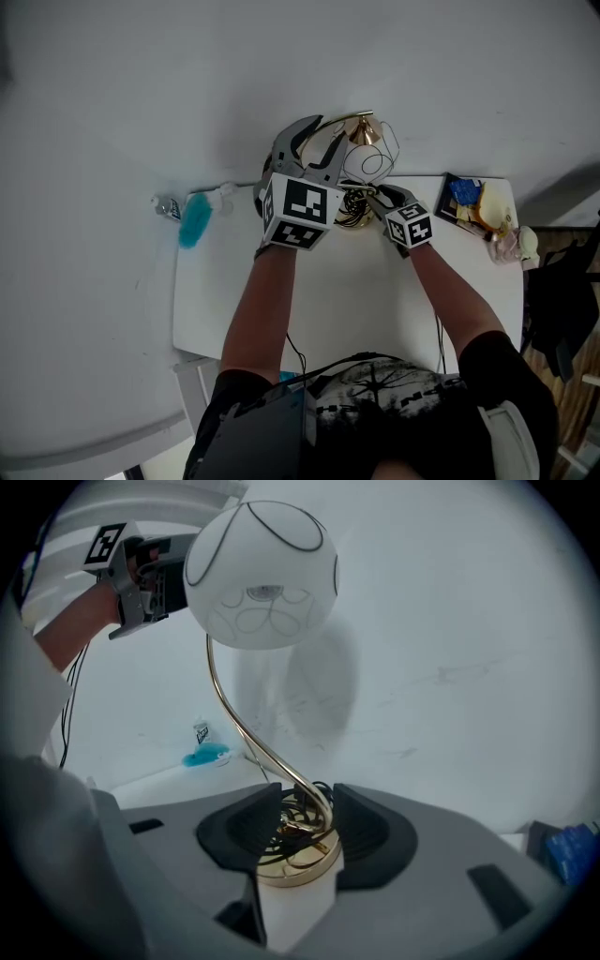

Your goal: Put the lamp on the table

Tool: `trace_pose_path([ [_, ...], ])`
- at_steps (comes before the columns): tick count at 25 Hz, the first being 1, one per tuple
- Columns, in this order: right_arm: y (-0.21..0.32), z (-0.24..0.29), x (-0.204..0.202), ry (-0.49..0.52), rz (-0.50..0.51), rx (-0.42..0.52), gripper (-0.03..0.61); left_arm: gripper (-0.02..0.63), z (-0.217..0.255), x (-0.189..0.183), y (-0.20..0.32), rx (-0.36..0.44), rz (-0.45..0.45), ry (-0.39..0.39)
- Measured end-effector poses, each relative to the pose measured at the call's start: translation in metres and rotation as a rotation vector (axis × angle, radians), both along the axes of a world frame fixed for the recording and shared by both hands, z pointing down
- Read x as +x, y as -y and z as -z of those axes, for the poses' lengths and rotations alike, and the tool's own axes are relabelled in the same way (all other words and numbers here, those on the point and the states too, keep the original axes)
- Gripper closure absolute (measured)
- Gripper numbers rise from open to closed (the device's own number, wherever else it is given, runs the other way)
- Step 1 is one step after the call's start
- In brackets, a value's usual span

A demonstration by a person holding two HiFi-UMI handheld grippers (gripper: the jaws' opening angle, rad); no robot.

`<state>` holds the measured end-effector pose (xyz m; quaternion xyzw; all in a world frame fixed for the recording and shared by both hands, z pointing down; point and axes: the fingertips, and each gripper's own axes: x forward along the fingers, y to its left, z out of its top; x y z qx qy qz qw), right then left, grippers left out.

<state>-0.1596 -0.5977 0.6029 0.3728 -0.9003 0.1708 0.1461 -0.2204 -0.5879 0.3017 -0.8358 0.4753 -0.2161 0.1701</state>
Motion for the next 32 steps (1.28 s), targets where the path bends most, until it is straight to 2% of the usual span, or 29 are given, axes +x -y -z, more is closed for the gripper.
trace_pose_path([
  [6, -0.03, 0.028, 0.014, 0.024, 0.034, 0.038, 0.416, 0.459, -0.001, 0.002, -0.038, -0.033, 0.009, -0.12],
  [8, -0.047, 0.039, 0.019, 0.047, 0.067, 0.043, 0.417, 0.504, -0.01, 0.006, -0.055, -0.064, 0.008, -0.154],
  [10, -0.064, 0.054, 0.026, 0.096, 0.082, 0.04, 0.433, 0.543, -0.024, 0.01, -0.074, -0.102, 0.011, -0.196],
  [13, -0.092, 0.085, 0.042, 0.225, 0.077, 0.024, 0.481, 0.575, -0.045, 0.018, -0.106, -0.14, 0.024, -0.258],
  [15, -0.111, 0.105, 0.052, 0.245, 0.091, 0.057, 0.505, 0.588, -0.06, 0.026, -0.126, -0.166, 0.024, -0.291],
  [19, -0.15, 0.13, 0.075, 0.208, 0.127, 0.131, 0.539, 0.597, -0.092, 0.046, -0.168, -0.233, 0.023, -0.336],
  [25, -0.21, 0.15, 0.11, 0.144, 0.172, 0.208, 0.555, 0.598, -0.128, 0.066, -0.226, -0.301, 0.008, -0.345],
  [32, -0.27, 0.152, 0.155, 0.044, 0.186, 0.276, 0.557, 0.598, -0.135, 0.109, -0.275, -0.323, -0.051, -0.438],
])
